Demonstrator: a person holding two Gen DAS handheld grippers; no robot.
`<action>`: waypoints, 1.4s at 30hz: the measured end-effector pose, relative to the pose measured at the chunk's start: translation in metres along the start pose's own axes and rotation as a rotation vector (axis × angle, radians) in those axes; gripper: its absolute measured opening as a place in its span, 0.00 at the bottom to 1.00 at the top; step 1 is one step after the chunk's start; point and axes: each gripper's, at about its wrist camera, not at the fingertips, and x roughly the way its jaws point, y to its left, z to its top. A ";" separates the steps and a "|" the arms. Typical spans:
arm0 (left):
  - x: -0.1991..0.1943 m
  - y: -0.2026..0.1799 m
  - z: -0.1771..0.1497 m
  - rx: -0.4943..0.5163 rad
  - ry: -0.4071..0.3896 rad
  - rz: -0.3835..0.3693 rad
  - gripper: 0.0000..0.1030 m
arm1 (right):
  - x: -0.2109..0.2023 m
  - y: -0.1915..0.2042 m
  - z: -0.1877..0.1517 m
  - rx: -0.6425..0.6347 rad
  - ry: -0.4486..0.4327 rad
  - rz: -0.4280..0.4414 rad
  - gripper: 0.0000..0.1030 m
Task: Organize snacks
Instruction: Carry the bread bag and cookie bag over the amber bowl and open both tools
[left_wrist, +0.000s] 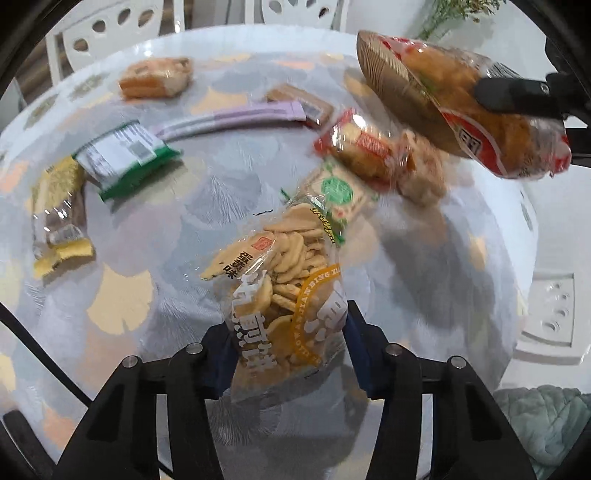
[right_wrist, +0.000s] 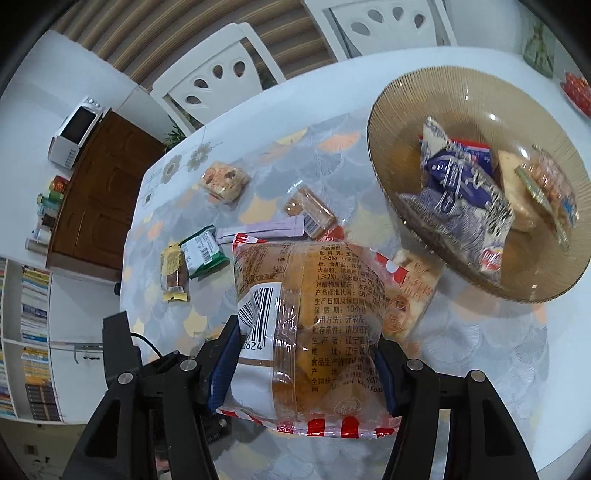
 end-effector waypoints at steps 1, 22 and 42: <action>-0.004 -0.002 0.001 -0.002 -0.013 0.009 0.47 | -0.003 0.000 0.000 -0.008 -0.005 0.000 0.59; -0.082 -0.120 0.143 0.082 -0.295 -0.020 0.47 | -0.102 -0.084 0.051 0.021 -0.198 -0.098 0.59; -0.006 -0.175 0.214 0.052 -0.201 -0.165 0.70 | -0.086 -0.163 0.147 0.117 -0.201 -0.120 0.64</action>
